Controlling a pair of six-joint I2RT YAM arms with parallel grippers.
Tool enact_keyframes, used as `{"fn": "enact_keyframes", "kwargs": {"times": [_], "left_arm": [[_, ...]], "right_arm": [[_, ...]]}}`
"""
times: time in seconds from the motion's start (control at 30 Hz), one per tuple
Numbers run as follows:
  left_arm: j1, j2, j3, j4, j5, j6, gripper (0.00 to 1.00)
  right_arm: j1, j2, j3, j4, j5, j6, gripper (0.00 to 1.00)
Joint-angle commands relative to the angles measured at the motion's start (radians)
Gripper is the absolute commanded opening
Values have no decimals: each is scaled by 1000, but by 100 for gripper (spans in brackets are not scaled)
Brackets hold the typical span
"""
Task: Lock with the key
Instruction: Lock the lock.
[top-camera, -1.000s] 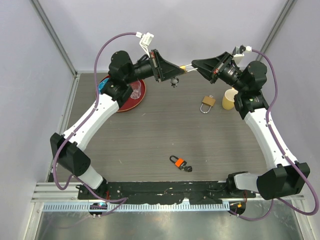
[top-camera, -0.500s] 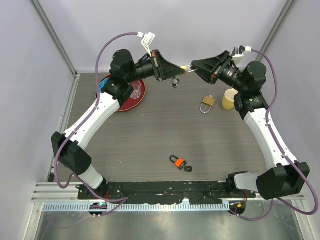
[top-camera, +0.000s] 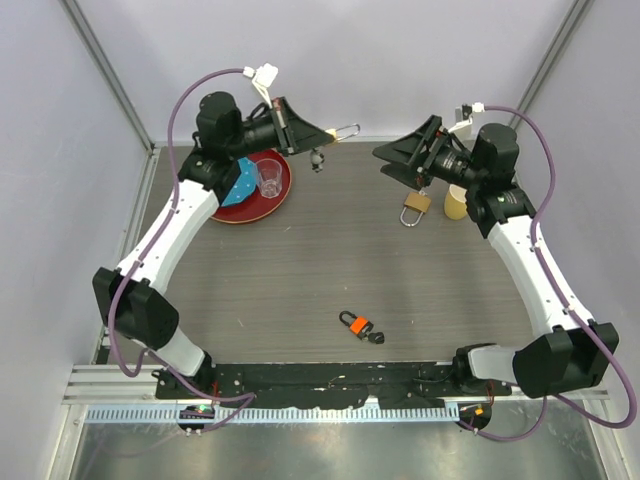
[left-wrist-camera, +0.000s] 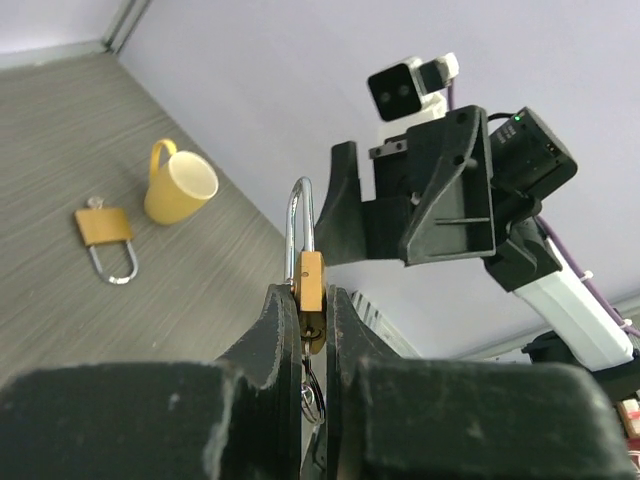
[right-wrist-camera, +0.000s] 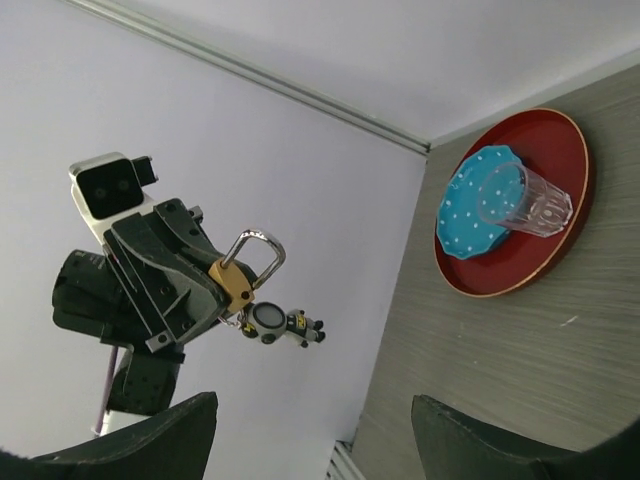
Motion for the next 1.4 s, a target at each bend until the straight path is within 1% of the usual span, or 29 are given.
{"fn": "enact_keyframes", "kwargs": {"times": [0.0,0.17,0.2,0.23,0.33,0.37,0.47,0.6,0.73,0.8,1.0,1.1,1.2,1.23,1.37], "left_arm": [[76,-123,-88,-48,105,-24,0],[167,-211,-223,-51,176,-69,0],[174,-223,-263,-47,206,-76,0],[182,-248,-282,-48,222,-82,0],[187,-289,-354,-51,249,-102,0],[187,-298,-372,-31,257,-113,0],[187,-340,-437,-31,288,-139,0],[187,-360,-504,19,311,-167,0],[187,-364,-515,52,325,-193,0],[187,-364,-515,62,329,-205,0],[182,-358,-529,185,334,-296,0],[176,-349,-529,199,332,-305,0],[173,-346,-524,220,334,-319,0],[173,-342,-524,222,332,-320,0],[168,-335,-518,248,331,-340,0]], "right_arm": [[-1,18,64,-77,-48,-181,83],[27,61,66,-68,-112,-187,82],[34,76,66,-59,-120,-193,81],[45,87,66,-58,-128,-201,78],[90,122,79,-58,-160,-228,70],[117,130,82,-58,-165,-239,69],[152,157,96,-46,-178,-261,68],[191,166,107,10,-220,-268,66],[194,163,105,5,-232,-307,64],[194,162,104,5,-240,-318,60],[214,166,104,28,-238,-321,59],[222,174,101,66,-238,-284,60],[225,182,101,177,-246,-229,60],[226,189,102,194,-250,-197,60],[235,203,122,237,-257,-163,59]]}}
